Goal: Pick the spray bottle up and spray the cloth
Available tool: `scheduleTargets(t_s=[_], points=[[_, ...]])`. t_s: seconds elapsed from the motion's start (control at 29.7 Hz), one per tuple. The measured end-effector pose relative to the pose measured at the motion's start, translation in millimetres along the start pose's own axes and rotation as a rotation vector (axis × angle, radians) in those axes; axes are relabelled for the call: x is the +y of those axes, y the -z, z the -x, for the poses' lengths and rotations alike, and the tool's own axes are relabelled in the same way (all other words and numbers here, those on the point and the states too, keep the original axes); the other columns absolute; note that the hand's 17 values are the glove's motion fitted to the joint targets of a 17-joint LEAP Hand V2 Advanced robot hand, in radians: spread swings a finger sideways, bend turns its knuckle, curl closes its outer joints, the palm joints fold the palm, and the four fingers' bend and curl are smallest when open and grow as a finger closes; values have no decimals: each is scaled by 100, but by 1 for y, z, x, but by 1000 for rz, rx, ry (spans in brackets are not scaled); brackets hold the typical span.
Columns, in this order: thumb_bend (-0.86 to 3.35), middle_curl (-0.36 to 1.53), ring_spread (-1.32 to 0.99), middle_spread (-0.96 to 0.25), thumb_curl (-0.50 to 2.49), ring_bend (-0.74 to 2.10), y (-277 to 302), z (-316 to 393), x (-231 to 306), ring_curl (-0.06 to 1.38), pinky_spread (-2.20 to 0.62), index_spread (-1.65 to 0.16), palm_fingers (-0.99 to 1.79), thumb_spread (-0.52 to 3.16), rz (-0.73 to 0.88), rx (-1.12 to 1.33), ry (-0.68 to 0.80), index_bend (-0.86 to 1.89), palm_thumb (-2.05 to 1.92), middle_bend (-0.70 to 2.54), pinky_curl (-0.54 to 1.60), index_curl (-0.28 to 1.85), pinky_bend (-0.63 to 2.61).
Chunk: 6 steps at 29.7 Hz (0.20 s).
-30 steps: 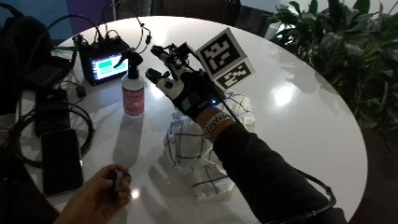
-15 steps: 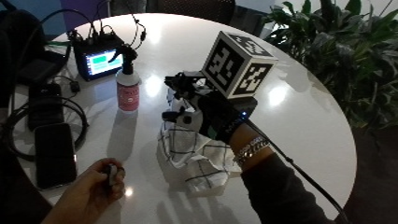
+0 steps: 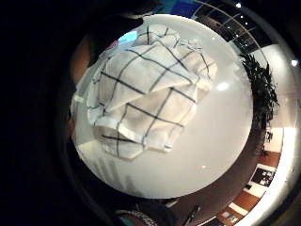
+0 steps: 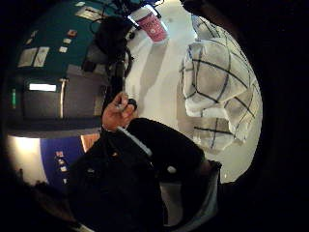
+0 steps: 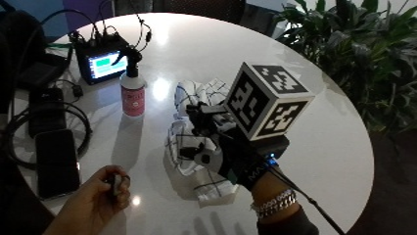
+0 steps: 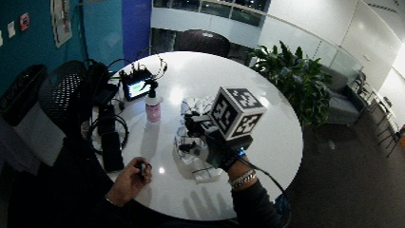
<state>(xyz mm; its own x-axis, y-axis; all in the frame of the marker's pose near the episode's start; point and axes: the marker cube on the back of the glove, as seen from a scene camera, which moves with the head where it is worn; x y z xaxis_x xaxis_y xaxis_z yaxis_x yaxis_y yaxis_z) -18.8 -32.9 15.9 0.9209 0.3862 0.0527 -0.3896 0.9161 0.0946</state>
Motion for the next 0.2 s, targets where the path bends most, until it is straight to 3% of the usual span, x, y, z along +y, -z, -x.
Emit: scheduleTargets(t_s=[0.2], points=[[-2, 34, -9, -12, 24, 31, -15, 0, 9, 31, 27, -41, 37, 100, 22, -12, 4, 17, 20, 19, 29, 33, 18]])
